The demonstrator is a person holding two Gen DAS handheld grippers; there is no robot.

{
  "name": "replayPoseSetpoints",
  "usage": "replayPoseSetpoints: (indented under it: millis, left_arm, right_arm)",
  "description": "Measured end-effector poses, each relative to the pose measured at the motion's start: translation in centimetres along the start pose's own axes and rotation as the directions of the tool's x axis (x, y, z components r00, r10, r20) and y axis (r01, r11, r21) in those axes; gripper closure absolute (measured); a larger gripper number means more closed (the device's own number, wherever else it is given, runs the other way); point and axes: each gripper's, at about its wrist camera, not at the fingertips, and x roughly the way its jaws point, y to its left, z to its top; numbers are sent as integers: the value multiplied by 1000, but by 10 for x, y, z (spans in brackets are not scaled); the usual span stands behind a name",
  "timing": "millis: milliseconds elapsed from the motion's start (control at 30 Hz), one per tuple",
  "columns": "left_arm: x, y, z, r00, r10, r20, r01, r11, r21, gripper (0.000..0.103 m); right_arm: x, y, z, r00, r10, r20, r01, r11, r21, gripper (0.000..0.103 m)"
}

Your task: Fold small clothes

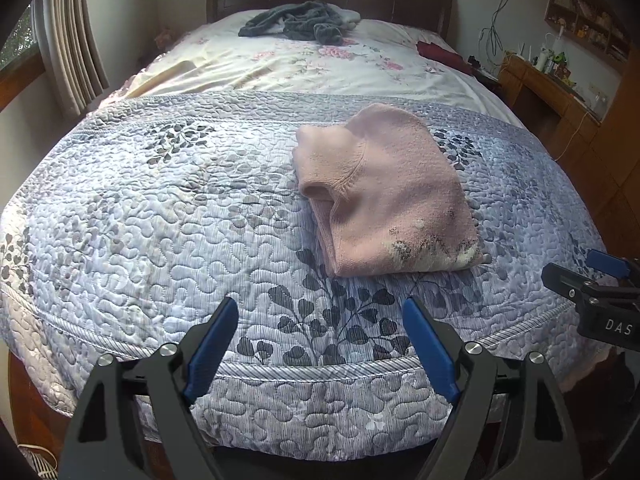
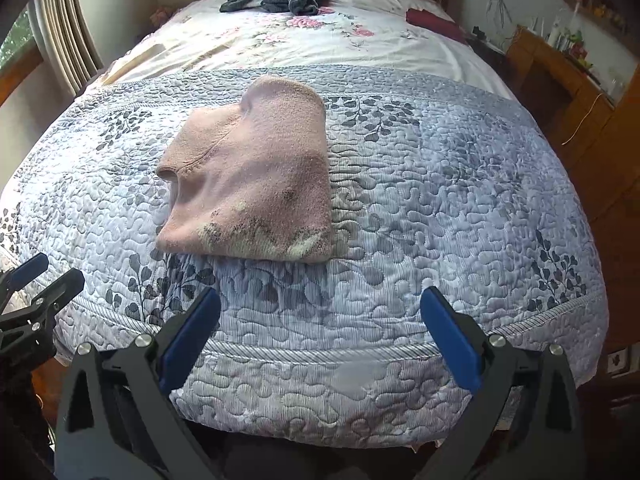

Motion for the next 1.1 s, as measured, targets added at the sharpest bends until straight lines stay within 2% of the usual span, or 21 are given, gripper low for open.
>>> replayPoseSetpoints:
  millis: [300,500,833,1100]
  left_arm:
    - [0,-11,2,1000,-3,0,3,1000,18,18]
    - [11,-14,1,1000,4,-23,-3,999,34,18]
    - [31,-15,0,999,19,-46,-17,999,45,18]
    - [36,-17,2,999,20,-51,-17,999,48,18]
  right_arm:
    - [5,-5,1,1000,-12,-7,12,1000,12,3]
    - [25,-9,2,999,-37,-40,37,999,14,3]
    - [41,-17,-1,998,6,-67,-3,999,45,3]
    - [43,-19,2,998,7,-68,-4,999,38,3]
